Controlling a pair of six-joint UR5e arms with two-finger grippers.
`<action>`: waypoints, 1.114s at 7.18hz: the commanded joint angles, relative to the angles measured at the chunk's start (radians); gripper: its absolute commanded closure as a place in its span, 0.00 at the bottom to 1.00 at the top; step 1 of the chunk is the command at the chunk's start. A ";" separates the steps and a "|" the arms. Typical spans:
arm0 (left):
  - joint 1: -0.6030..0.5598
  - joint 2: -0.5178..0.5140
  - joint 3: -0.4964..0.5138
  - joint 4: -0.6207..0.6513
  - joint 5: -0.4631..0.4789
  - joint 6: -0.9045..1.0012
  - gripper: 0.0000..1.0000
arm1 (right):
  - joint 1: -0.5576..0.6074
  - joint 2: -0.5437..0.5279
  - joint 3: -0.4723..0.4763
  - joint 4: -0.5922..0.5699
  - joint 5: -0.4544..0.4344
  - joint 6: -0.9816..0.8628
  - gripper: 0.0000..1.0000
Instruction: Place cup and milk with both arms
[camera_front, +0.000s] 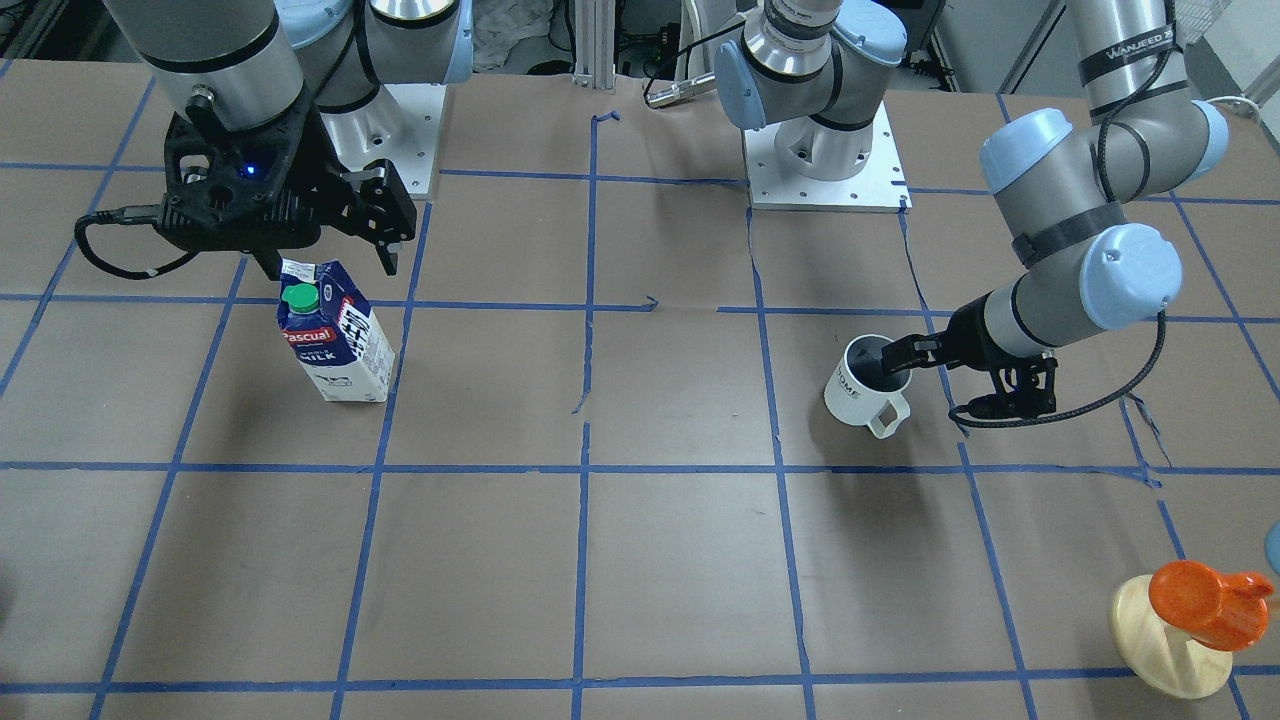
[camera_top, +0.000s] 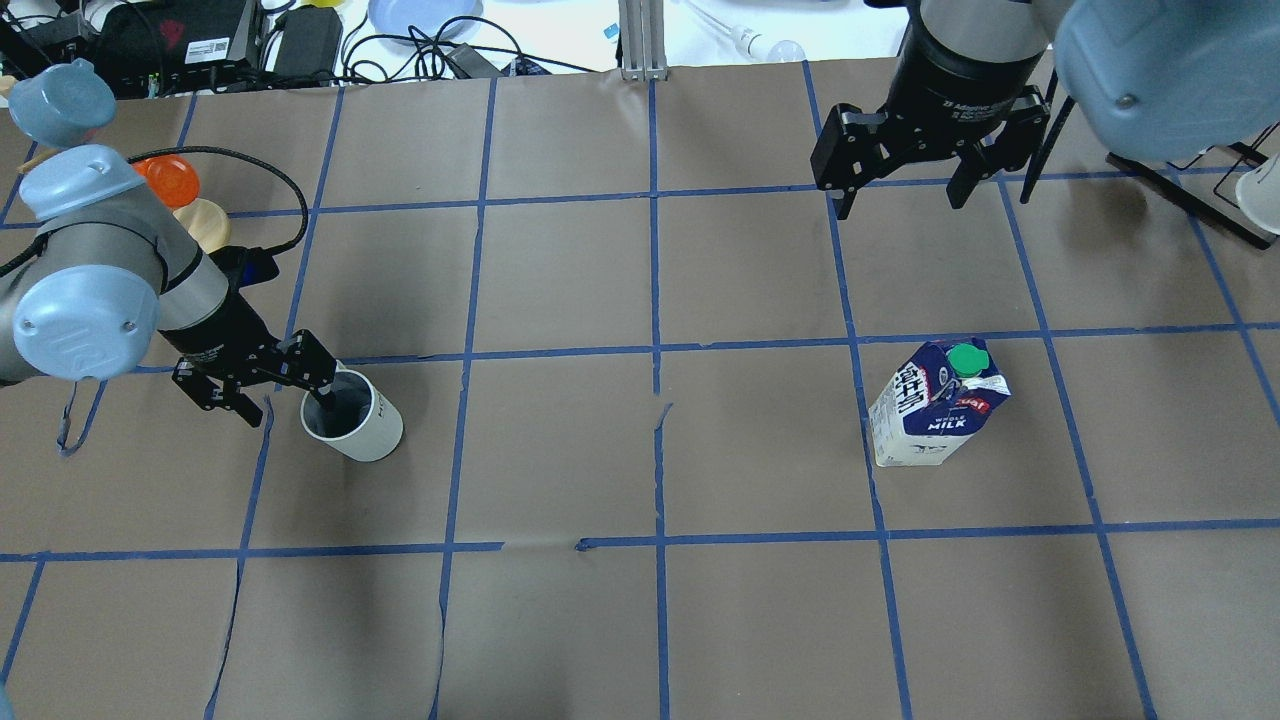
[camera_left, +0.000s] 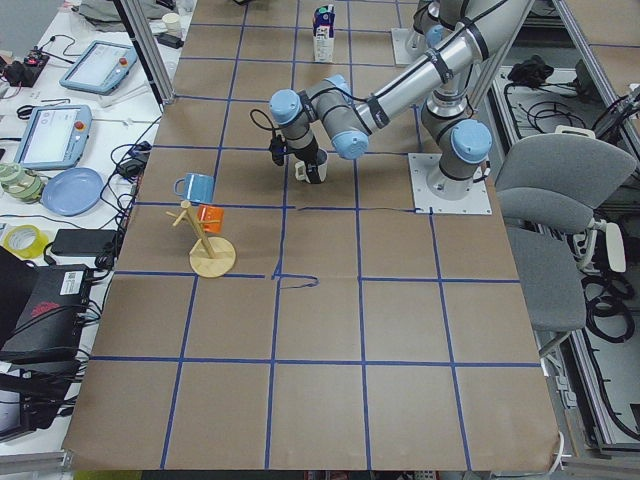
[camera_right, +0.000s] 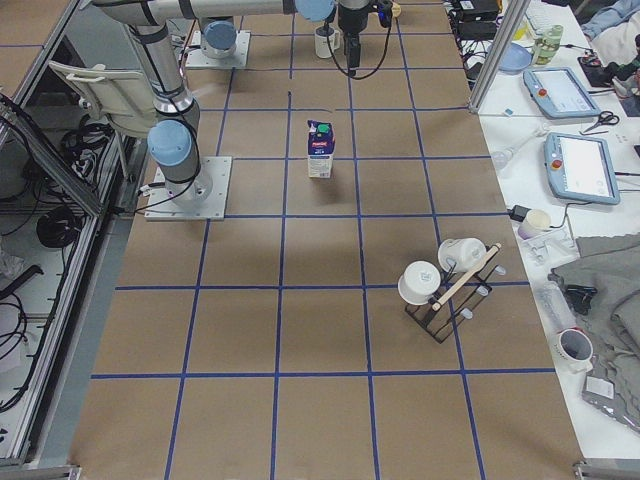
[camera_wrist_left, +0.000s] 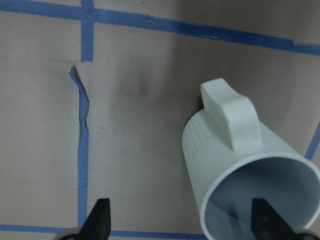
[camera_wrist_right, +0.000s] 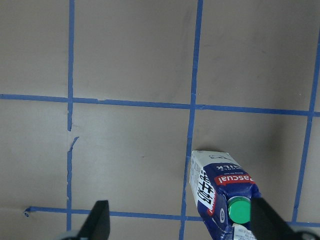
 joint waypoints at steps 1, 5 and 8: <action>-0.002 -0.020 0.005 0.004 0.000 -0.004 0.74 | -0.001 -0.002 0.013 0.007 -0.007 0.001 0.00; -0.005 -0.023 0.054 0.023 -0.006 -0.106 1.00 | -0.008 -0.009 0.047 0.012 -0.016 -0.011 0.04; -0.086 -0.044 0.211 -0.010 -0.107 -0.449 1.00 | -0.060 -0.022 0.143 0.009 -0.050 -0.082 0.06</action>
